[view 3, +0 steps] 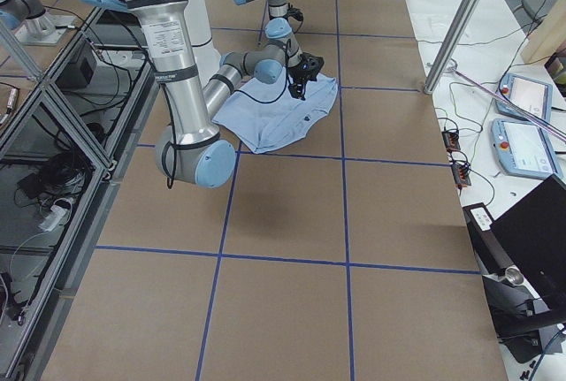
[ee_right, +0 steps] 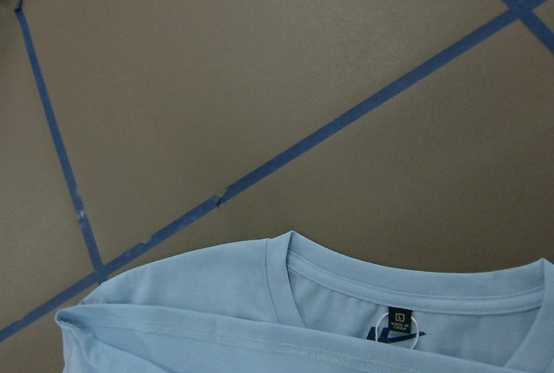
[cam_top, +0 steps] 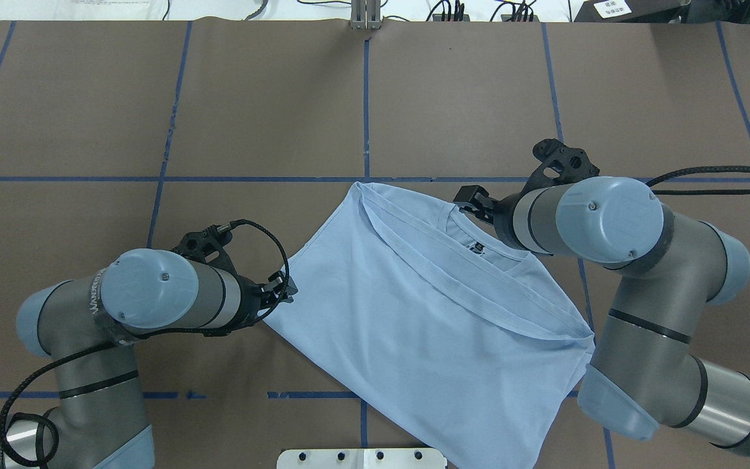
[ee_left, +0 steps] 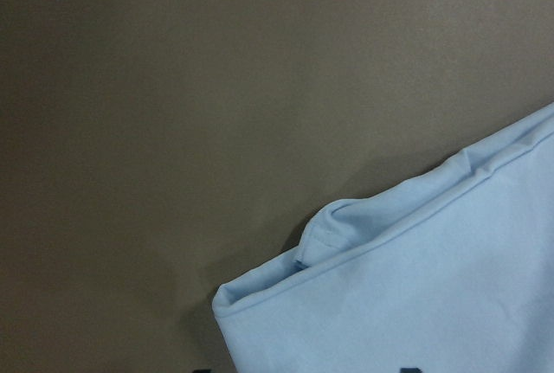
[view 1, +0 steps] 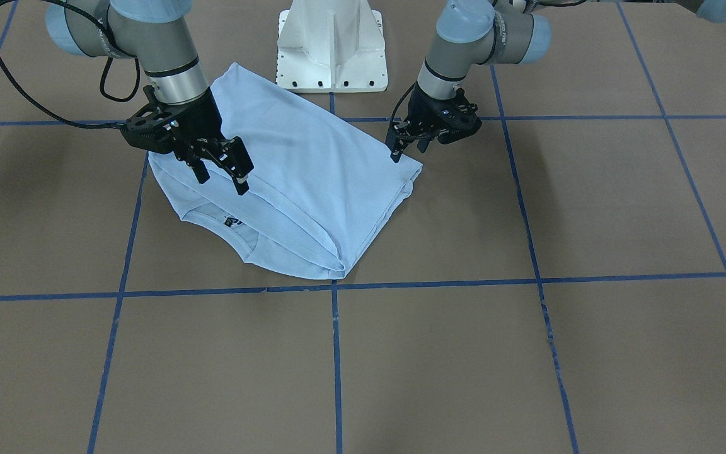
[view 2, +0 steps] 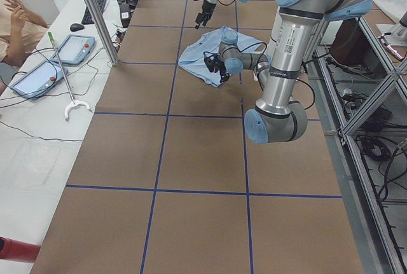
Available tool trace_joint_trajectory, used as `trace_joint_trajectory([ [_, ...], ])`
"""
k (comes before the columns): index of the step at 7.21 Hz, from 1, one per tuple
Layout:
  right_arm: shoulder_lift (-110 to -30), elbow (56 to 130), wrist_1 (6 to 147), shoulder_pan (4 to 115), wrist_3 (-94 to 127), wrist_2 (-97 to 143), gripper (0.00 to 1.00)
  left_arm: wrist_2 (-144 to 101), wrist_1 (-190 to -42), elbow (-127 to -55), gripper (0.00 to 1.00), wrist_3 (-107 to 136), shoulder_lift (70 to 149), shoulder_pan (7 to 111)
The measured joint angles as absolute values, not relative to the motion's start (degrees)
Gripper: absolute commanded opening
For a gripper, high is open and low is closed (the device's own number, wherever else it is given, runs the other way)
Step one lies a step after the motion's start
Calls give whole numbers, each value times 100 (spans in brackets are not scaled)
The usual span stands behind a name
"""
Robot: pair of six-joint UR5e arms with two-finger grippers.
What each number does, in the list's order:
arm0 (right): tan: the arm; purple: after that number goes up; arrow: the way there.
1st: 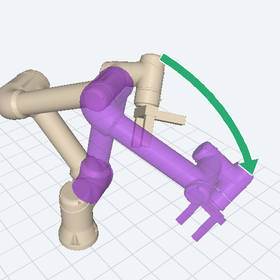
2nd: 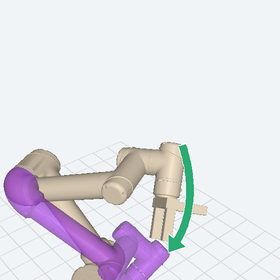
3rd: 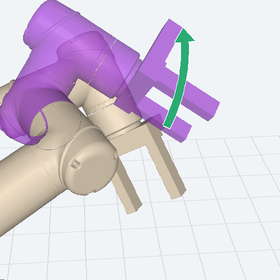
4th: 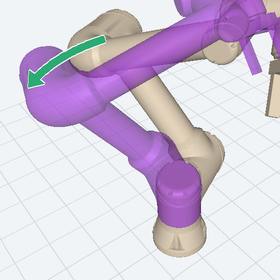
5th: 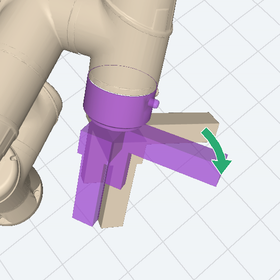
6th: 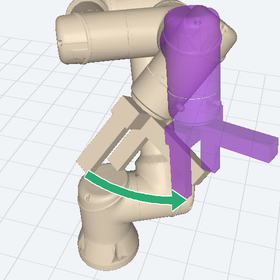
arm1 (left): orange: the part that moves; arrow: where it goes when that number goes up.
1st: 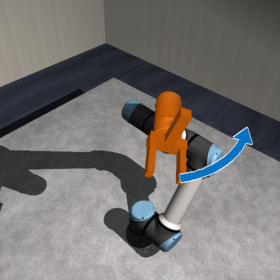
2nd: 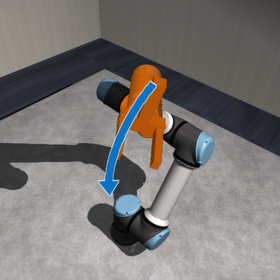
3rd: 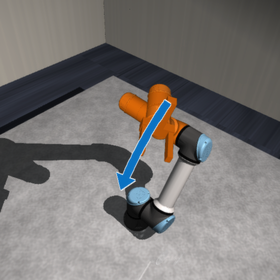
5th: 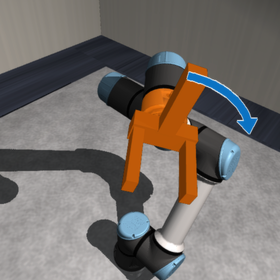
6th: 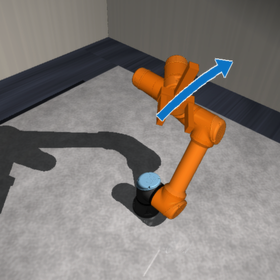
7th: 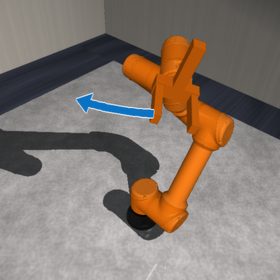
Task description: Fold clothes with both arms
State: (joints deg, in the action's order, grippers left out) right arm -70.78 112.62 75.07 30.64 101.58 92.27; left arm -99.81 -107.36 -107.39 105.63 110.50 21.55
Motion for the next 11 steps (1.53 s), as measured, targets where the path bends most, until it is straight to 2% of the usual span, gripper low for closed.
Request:
trace_joint_trajectory([
  [1, -7083, 11213, 7391, 3071, 10164, 9203, 100, -9982, -10738, -10639, 69, 10559, 11053, 2143],
  [2, -7083, 11196, 7349, 3074, 10168, 9191, 100, -9984, -10738, -10592, 50, 10557, 11054, 2136],
  [3, -7080, 11188, 7343, 3074, 10166, 9187, 100, -9984, -10736, -10576, 37, 10558, 11056, 2131],
  [4, -7077, 11184, 7350, 3073, 10163, 9187, 100, -9984, -10738, -10567, 37, 10561, 11058, 2129],
  [5, -7077, 11182, 7354, 3074, 10161, 9190, 100, -9984, -10740, -10559, 29, 10564, 11058, 2127],
  [6, -7085, 11180, 7354, 3074, 10161, 9192, 100, -9983, -10740, -10552, 1, 10562, 11053, 2128],
  [9, -7091, 11190, 7306, 3078, 10155, 9183, 100, -9972, -10722, -10597, 0, 10511, 11041, 2243],
  [11, -7091, 11198, 7262, 3077, 10150, 9160, 100, -9991, -10714, -10554, 0, 9689, 11054, 2823],
])
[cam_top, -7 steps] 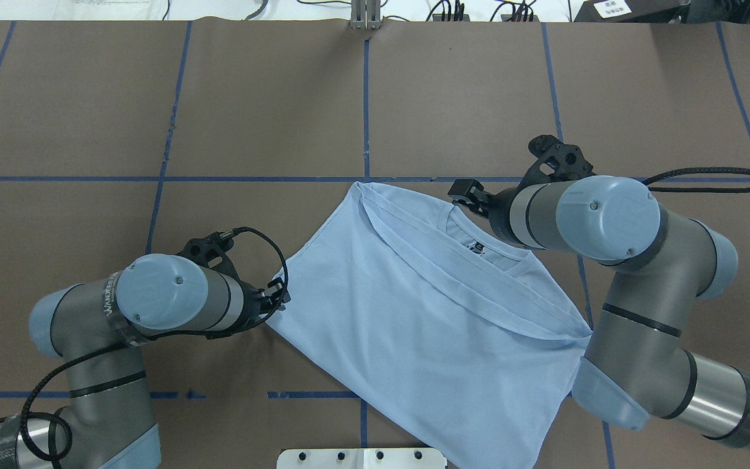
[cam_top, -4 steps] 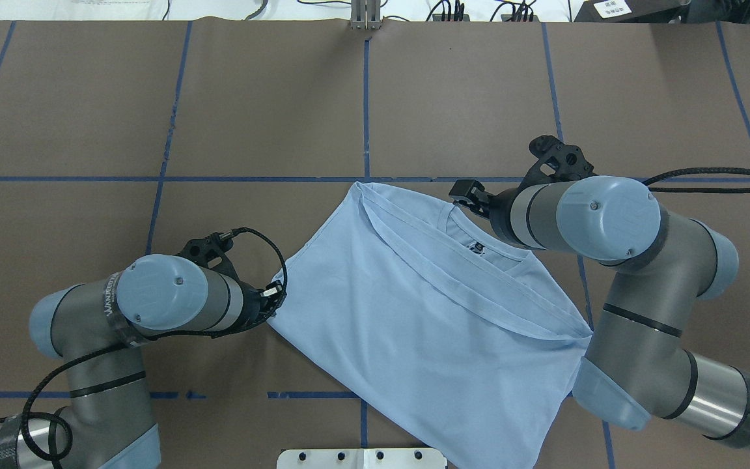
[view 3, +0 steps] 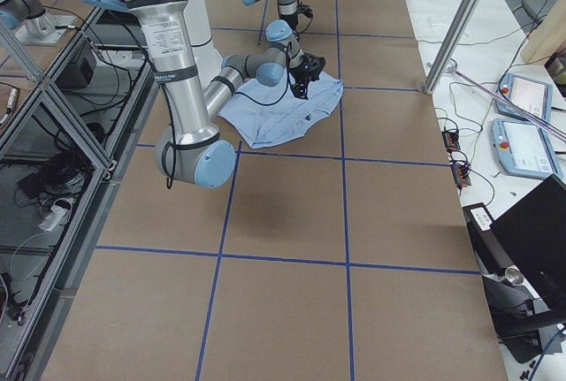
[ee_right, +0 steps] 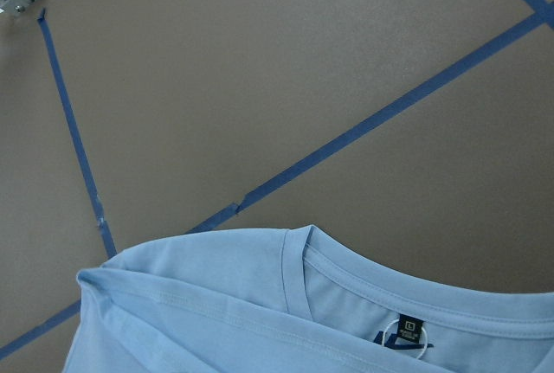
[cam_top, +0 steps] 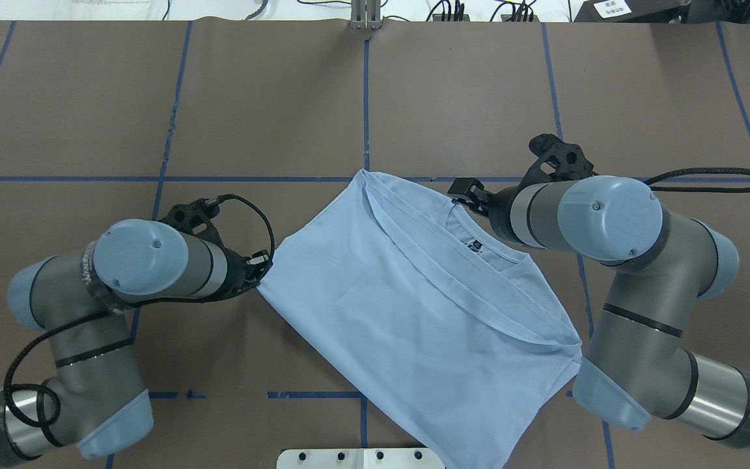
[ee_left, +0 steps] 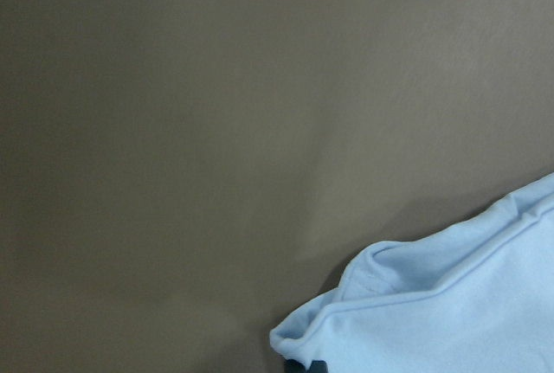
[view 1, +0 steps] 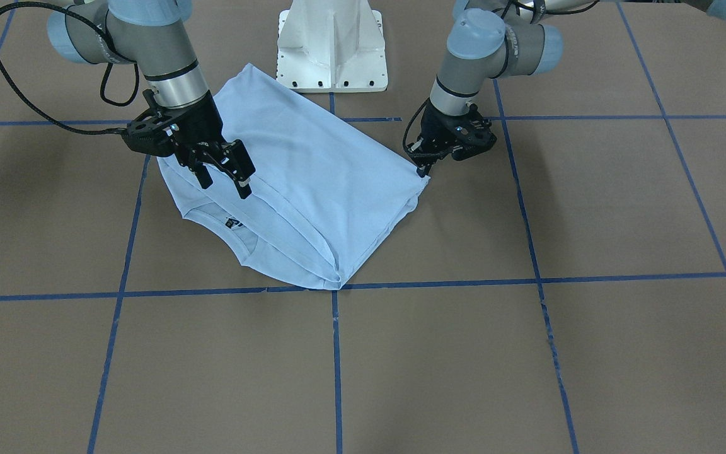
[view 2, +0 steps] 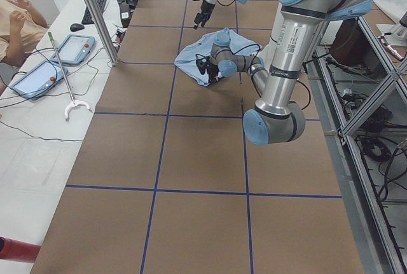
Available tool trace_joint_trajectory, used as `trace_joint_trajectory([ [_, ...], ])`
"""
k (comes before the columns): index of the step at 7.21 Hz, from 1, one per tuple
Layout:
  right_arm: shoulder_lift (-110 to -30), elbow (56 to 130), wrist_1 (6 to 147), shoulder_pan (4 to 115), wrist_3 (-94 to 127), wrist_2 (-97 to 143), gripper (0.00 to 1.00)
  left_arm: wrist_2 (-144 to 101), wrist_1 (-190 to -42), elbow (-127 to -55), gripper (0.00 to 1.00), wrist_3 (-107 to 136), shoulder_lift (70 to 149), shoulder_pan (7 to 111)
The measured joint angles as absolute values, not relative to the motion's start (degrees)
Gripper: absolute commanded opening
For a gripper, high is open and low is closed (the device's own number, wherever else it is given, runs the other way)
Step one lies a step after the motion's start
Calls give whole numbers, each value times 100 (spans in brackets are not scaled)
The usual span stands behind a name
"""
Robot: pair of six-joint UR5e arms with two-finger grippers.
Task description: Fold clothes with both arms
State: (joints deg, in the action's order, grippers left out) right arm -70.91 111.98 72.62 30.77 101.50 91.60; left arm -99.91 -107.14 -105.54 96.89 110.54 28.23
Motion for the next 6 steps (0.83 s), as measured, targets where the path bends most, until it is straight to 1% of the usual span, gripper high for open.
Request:
trace_joint_trajectory([
  [1, -7117, 11188, 7085, 3073, 10134, 9162, 100, -10006, -10766, -10288, 0, 9188, 11220, 3281],
  [2, -7153, 11171, 6722, 3049, 10154, 9165, 100, -10013, -10944, -9705, 0, 8941, 11672, 3729],
  [4, -7135, 11120, 6251, 2785, 10186, 8977, 100, -10014, -11941, -8018, 0, 8862, 12728, 4287],
  [5, -7095, 11098, 6192, 2567, 10187, 8718, 100, -10010, -12525, -7270, 44, 8859, 13043, 4461],
  [6, -7046, 11084, 6186, 2401, 10187, 8525, 100, -10008, -12942, -6796, 54, 8847, 13203, 4574],
])
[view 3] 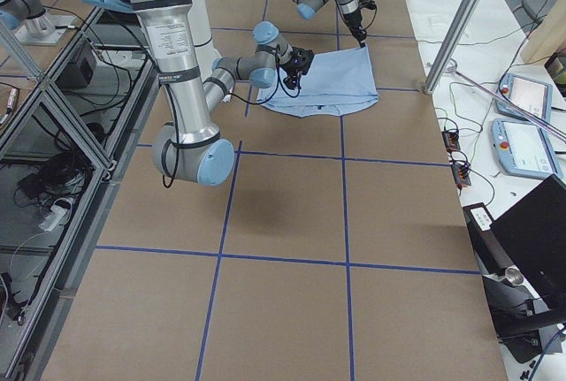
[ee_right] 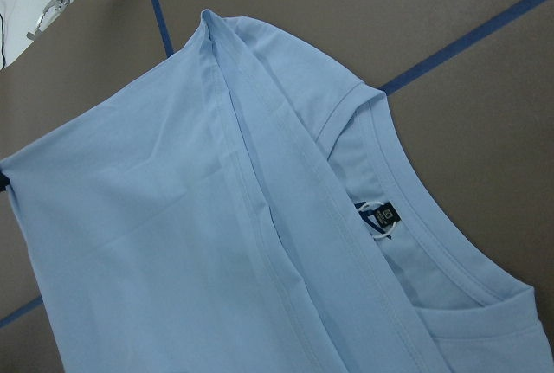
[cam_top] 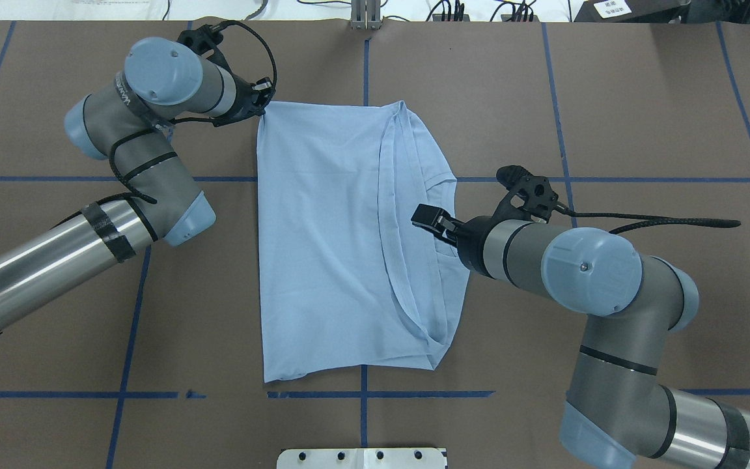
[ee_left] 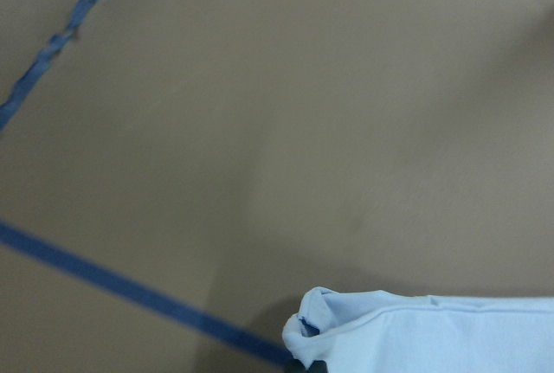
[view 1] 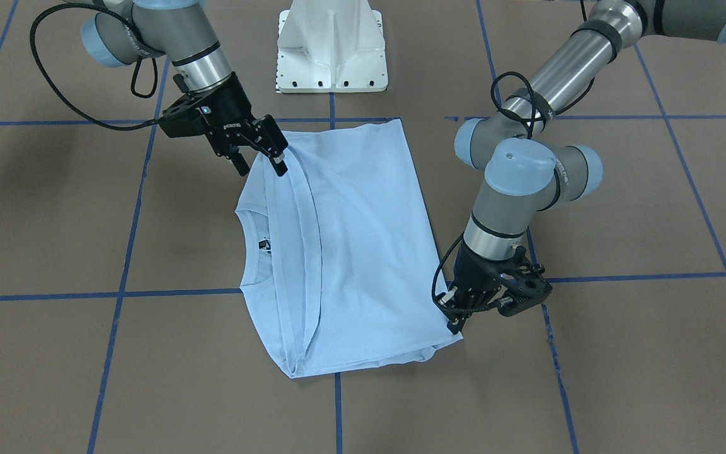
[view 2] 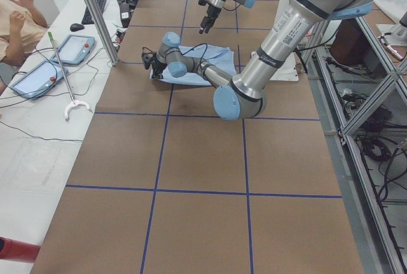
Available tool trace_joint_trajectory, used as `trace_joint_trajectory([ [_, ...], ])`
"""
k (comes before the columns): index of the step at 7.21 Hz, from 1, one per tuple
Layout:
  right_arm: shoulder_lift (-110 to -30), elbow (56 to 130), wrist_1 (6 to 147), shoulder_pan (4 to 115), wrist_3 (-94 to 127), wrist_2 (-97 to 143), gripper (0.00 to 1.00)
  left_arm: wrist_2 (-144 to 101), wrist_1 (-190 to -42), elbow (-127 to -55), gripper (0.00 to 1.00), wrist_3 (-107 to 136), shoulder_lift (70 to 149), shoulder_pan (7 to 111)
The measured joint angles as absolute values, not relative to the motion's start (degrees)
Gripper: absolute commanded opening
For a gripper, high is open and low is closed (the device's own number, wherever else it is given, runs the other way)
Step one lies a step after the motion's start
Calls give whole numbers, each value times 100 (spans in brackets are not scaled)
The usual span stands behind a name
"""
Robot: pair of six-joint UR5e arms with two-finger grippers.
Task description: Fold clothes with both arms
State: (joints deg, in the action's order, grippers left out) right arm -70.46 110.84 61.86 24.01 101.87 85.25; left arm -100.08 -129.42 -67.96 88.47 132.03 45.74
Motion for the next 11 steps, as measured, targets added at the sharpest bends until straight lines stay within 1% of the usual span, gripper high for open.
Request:
trace_joint_trajectory([
  [1, -7005, 11059, 6213, 2323, 10171, 8455, 100, -10018, -13112, -6654, 54, 8845, 13262, 4616],
  [2, -6990, 11002, 6233, 2240, 10125, 8453, 99, -10037, -13125, -6841, 54, 8905, 13222, 4615],
  [3, -6972, 10915, 6240, 2108, 10024, 8461, 86, -10050, -13079, -7286, 54, 9029, 13029, 4580],
  [4, -6898, 10767, 6245, 1954, 9782, 8460, 70, -10058, -13047, -7713, 54, 9140, 12762, 4518],
  [5, -6794, 10584, 6246, 1815, 9337, 8450, 66, -10060, -13038, -7926, 54, 9192, 12603, 4463],
  [6, -6736, 10476, 6245, 1698, 8715, 8436, 61, -10055, -13046, -7983, 53, 9206, 12528, 4429],
  [7, -6710, 10424, 6245, 1602, 7999, 8421, 51, -10047, -13072, -7983, 53, 9196, 12454, 4412],
  [8, -6704, 10406, 6244, 1542, 7446, 8412, 44, -10032, -13090, -7986, 53, 9187, 12367, 4409],
  [9, -6709, 10396, 6247, 1483, 7081, 8398, 44, -10004, -13092, -7997, 53, 9219, 12312, 4410],
  [10, -6720, 10360, 6248, 1422, 6865, 8364, 39, -9978, -13091, -8009, 53, 9275, 12289, 4411],
  [11, -6727, 10296, 6247, 1378, 6740, 8298, 9, -9968, -13094, -7998, 52, 9307, 12280, 4412],
])
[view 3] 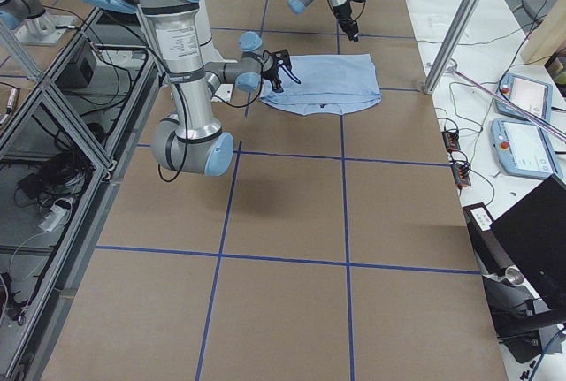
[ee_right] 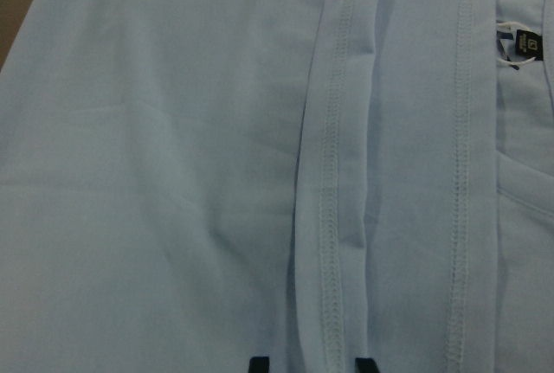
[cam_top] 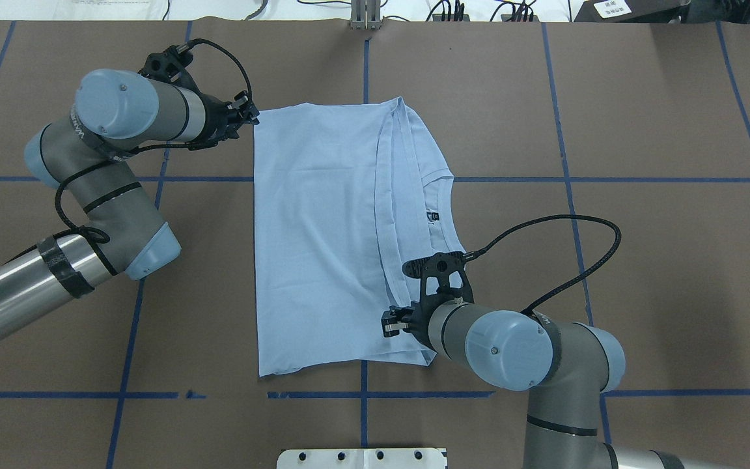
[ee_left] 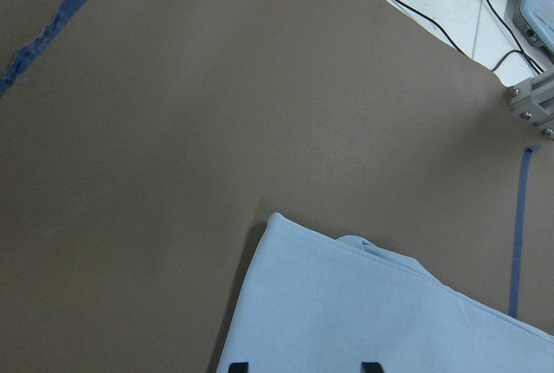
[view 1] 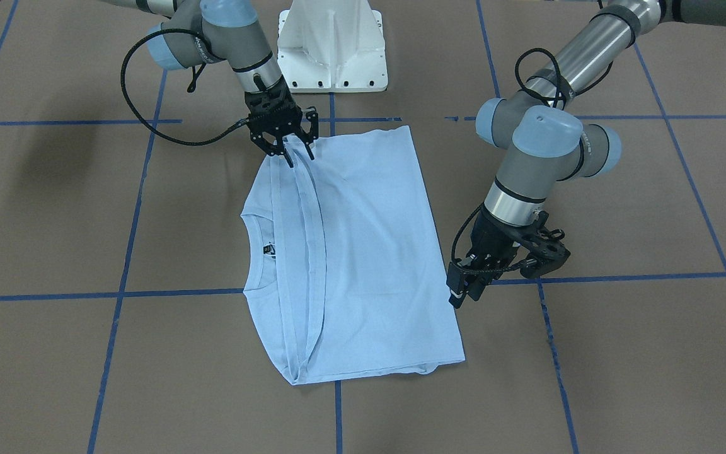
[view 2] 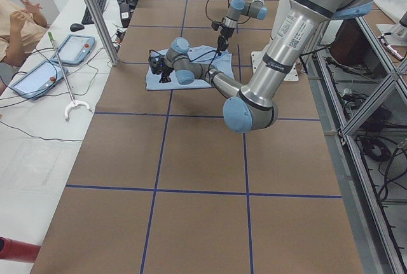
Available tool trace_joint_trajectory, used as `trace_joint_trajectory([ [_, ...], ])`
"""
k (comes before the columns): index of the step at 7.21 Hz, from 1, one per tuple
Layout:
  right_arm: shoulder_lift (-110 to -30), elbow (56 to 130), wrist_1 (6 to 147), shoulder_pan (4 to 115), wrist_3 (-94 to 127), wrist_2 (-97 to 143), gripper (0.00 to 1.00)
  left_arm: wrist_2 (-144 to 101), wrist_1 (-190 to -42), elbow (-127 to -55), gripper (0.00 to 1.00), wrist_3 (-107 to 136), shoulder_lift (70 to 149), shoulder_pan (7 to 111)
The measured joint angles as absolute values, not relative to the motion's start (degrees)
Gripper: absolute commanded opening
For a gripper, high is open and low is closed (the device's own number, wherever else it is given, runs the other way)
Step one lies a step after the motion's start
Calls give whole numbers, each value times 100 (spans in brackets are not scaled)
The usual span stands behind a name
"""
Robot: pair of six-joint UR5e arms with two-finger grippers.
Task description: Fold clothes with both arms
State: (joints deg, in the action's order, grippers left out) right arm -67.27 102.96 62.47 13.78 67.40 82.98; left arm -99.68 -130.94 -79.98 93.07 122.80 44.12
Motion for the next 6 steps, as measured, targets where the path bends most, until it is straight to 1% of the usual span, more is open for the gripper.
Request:
trace_joint_trajectory([
  [1, -6730, 10248, 6243, 1354, 6610, 8229, 0, -9955, -13091, -7980, 52, 9319, 12264, 4415],
  [4, -6744, 10245, 6228, 1415, 5918, 8283, 0, -9798, -13071, -7973, 52, 9360, 12233, 4421],
  [6, -7061, 10438, 6188, 1521, 5801, 8498, 0, -9654, -13060, -8011, 52, 9440, 12255, 4416],
])
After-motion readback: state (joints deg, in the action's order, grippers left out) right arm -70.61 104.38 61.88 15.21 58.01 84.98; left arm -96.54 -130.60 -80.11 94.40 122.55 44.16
